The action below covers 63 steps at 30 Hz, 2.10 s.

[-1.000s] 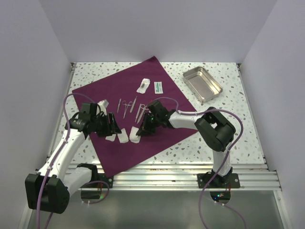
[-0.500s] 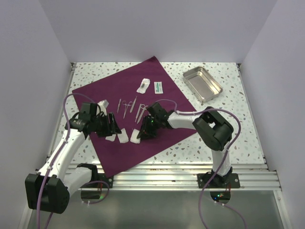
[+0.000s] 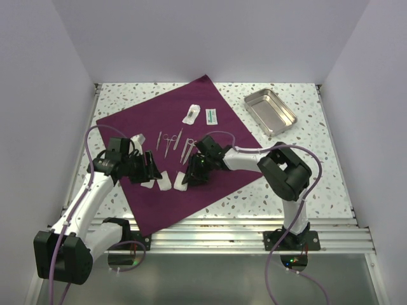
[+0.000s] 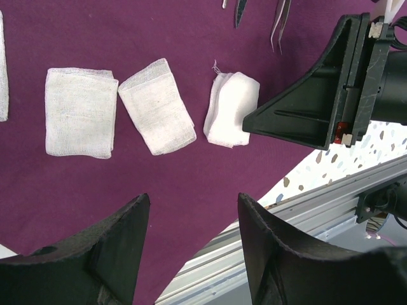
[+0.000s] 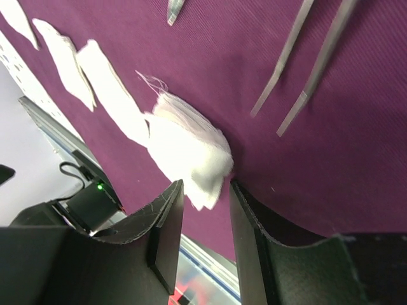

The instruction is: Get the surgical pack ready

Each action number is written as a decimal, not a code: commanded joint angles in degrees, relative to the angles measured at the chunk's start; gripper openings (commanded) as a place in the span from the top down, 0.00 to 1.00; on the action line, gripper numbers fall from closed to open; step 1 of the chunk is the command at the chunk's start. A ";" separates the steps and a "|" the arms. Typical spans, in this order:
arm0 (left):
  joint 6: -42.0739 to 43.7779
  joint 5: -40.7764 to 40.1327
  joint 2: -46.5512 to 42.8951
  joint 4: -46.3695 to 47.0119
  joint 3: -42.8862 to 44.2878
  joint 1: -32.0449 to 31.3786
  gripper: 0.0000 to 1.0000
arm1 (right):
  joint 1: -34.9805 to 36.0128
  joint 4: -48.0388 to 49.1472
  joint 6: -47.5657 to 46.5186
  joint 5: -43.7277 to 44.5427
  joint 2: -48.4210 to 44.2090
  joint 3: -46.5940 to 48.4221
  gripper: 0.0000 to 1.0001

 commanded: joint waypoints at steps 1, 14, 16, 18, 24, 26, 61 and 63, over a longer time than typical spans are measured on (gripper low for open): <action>1.42 0.50 -0.49 0.42 0.26 -0.34 0.39 | 0.74 0.18 -0.68 0.57 1.86 2.73 0.61; 1.07 0.41 -1.28 0.16 -0.18 -0.34 0.39 | 1.01 -0.96 -0.67 2.32 4.23 4.23 0.63; 0.98 0.58 -1.29 0.07 -0.18 -0.34 0.39 | 1.00 -1.22 -1.03 2.67 4.50 4.41 0.66; 0.98 0.67 -1.29 -0.02 -0.18 -0.34 0.38 | 1.00 -1.40 -1.03 2.76 4.50 4.32 0.70; 0.72 0.94 -1.55 -0.28 -0.27 -0.34 0.38 | 1.00 -1.84 -2.43 2.94 3.53 3.88 0.89; 0.46 0.94 -1.72 -0.19 -0.27 -0.34 0.38 | 1.00 -2.10 -3.75 2.77 3.09 4.14 0.92; -0.25 1.46 -2.08 1.47 -1.15 -0.34 0.38 | -16.73 -6.57 -9.81 -3.92 -4.74 17.29 1.00; -0.34 1.55 -2.34 1.83 -2.20 -0.34 0.39 | -21.65 -7.20 -10.96 -2.87 -2.20 22.65 1.00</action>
